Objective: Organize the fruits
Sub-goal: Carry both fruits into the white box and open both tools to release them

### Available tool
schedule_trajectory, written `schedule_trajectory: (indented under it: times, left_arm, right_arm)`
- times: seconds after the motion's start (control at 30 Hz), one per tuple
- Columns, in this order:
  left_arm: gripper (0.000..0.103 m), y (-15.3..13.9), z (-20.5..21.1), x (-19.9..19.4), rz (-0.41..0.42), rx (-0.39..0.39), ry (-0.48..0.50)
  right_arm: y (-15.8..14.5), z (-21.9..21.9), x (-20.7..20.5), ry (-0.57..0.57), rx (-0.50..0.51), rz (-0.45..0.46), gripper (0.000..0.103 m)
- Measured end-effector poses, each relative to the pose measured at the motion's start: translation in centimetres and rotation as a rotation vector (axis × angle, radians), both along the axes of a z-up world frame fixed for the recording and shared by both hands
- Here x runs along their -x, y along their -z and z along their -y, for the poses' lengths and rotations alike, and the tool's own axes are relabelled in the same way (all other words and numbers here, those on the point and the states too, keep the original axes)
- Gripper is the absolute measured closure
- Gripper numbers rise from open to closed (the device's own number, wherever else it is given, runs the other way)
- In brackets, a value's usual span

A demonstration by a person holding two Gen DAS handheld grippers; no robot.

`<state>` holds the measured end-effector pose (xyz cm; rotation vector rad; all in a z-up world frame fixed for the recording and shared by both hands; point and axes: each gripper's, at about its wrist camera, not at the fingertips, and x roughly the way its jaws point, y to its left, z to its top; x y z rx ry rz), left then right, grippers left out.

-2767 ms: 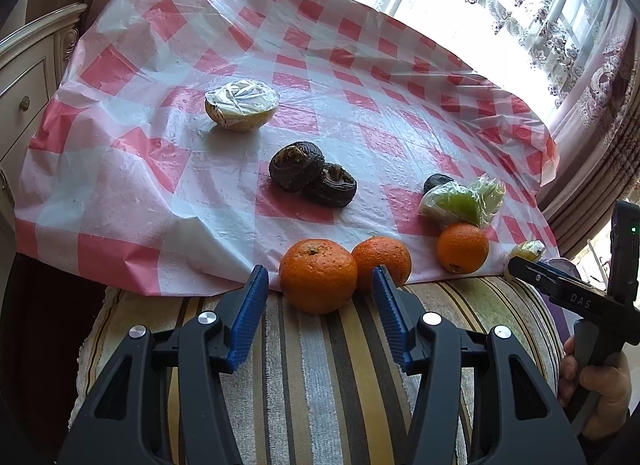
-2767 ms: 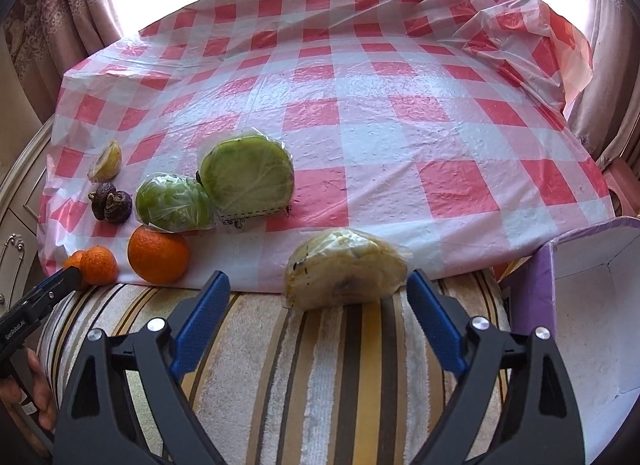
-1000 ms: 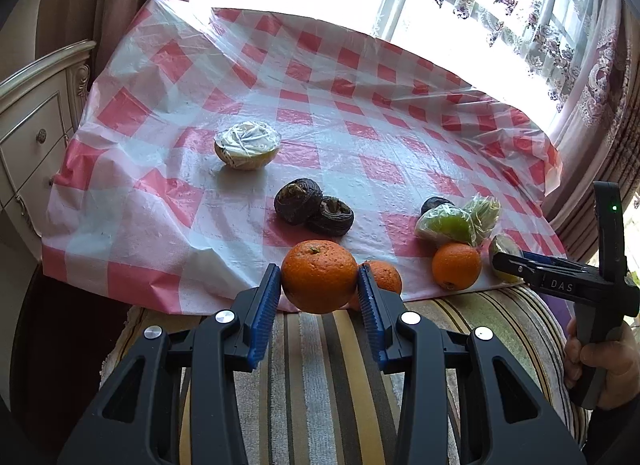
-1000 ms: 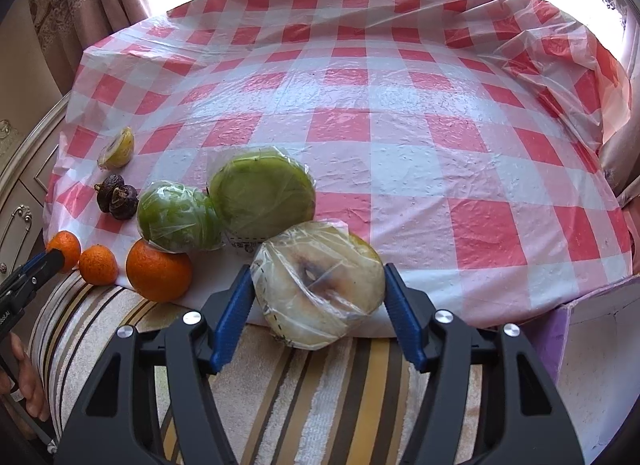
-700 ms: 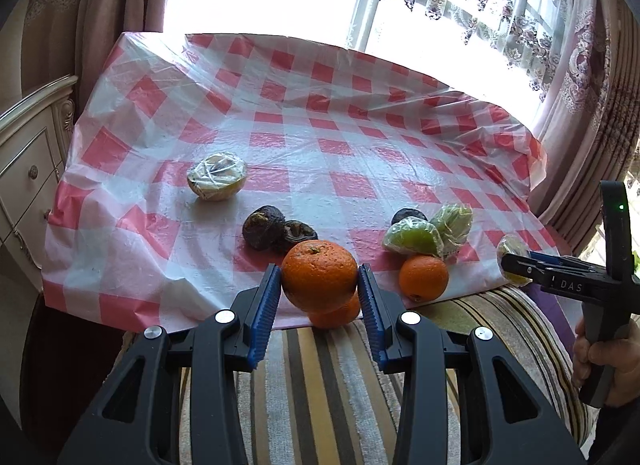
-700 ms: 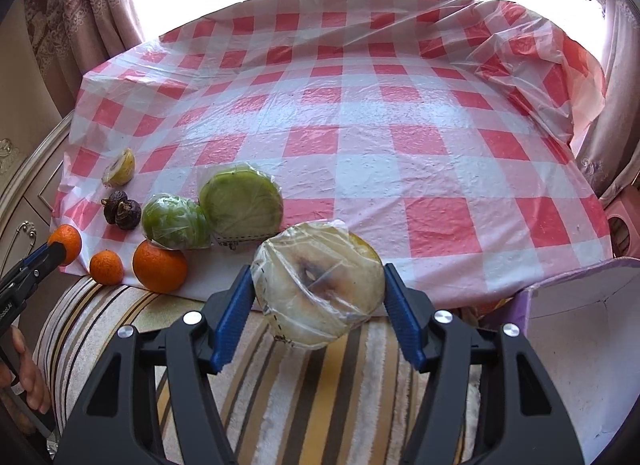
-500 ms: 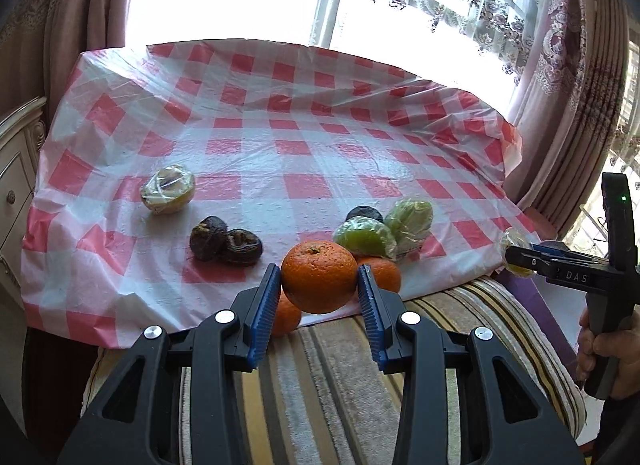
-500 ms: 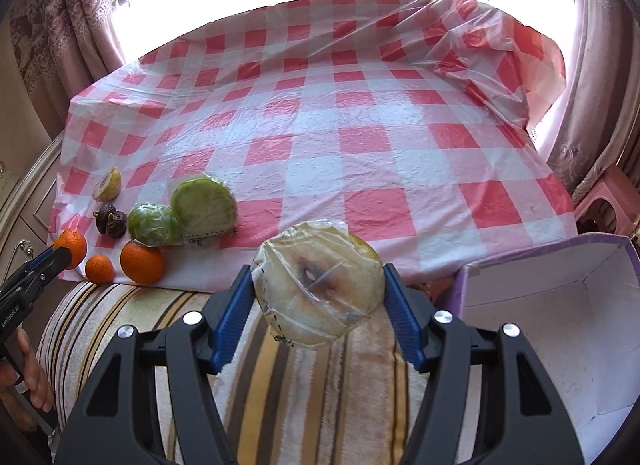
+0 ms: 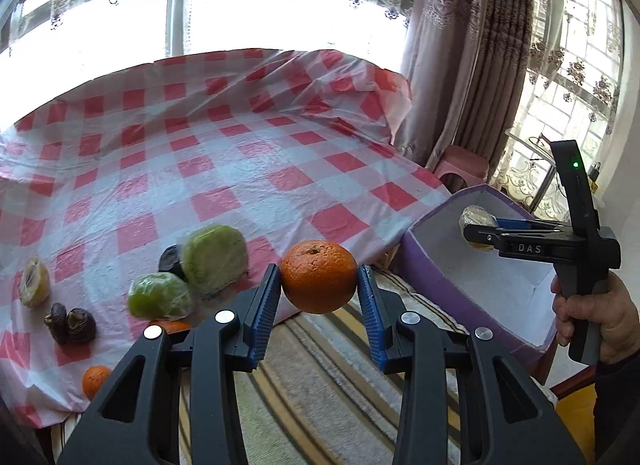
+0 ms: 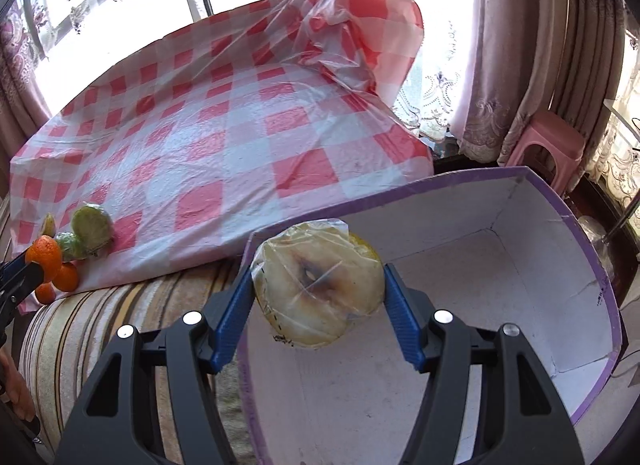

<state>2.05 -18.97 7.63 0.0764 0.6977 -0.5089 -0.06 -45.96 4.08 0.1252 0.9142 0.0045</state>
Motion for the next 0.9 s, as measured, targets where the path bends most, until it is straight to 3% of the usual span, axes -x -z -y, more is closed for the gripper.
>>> schedule_trajectory:
  times: [0.33,0.57,0.9]
  left_arm:
    - [0.066,1.3,11.0,-2.1,-0.032,-0.062,0.235]
    - [0.066,4.1,18.4,-3.3,-0.096,-0.160,0.371]
    - [0.066,9.1,22.6,-3.7,-0.215,-0.323,0.451]
  right_arm:
    - [3.2,4.3,-0.5,0.097,0.062,-0.091,0.039]
    - [4.6,5.8,-1.7,0.133,0.126,-0.167,0.039]
    - [7.5,7.5,-1.5,0.114,0.274,-0.317,0.039]
